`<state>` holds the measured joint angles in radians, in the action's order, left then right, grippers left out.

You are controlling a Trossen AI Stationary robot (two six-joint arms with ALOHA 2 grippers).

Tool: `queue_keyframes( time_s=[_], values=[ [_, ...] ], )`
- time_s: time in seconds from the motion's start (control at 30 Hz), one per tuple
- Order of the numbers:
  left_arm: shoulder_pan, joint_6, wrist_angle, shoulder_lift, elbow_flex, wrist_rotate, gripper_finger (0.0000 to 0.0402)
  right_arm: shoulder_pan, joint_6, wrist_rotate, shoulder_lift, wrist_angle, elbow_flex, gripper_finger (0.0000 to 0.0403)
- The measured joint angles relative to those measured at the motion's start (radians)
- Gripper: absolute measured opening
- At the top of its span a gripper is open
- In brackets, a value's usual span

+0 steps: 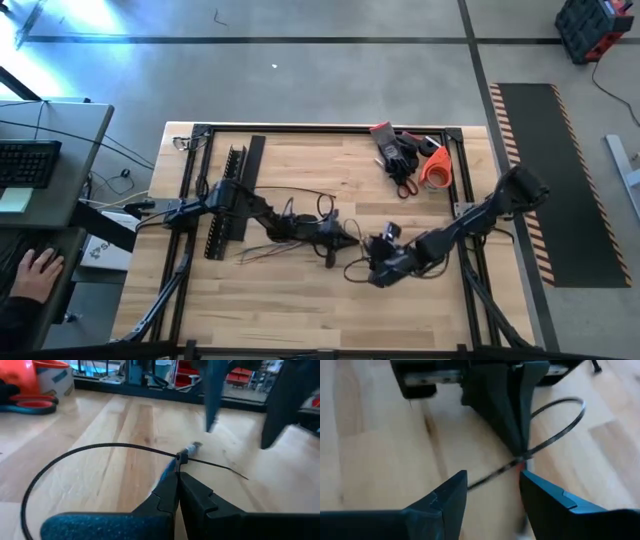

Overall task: Ziptie cables
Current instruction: Wrap the cables together using the left black zip tie

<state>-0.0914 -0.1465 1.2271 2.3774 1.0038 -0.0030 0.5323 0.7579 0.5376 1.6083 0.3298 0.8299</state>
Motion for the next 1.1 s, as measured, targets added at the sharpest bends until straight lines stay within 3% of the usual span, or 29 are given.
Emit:
queue_keyframes(
  time_s=[0.23, 0.37, 0.53, 0.67, 0.83, 0.93, 1.1],
  values=[
    [-0.004, 0.045, -0.004, 0.001, 0.004, -0.006, 0.0000, 0.027, 0.251, 0.085, 0.078, -0.031, 0.000, 0.0149],
    [-0.016, 0.086, 0.001, 0.001, 0.003, 0.008, 0.0000, 0.024, 0.325, 0.095, 0.132, -0.123, 0.000, 0.0149],
    [-0.037, 0.106, 0.026, 0.001, 0.003, 0.007, 0.0000, 0.024, 0.411, 0.118, 0.162, -0.112, 0.000, 0.0140],
    [-0.045, 0.114, 0.033, 0.001, 0.003, -0.034, 0.0000, 0.024, 0.411, 0.139, 0.163, -0.095, 0.000, 0.0099],
    [-0.048, 0.124, 0.030, 0.001, 0.003, -0.060, 0.0001, 0.024, 0.364, 0.144, 0.151, -0.069, -0.001, 0.0012],
    [-0.046, 0.123, 0.014, -0.012, -0.006, -0.017, 0.0011, 0.022, 0.382, 0.142, 0.123, -0.029, -0.001, 0.0007],
    [-0.033, 0.132, -0.152, -0.099, -0.026, 0.065, 0.0064, -0.013, 0.389, 0.120, 0.091, 0.021, 0.000, 0.0002]
  ],
)
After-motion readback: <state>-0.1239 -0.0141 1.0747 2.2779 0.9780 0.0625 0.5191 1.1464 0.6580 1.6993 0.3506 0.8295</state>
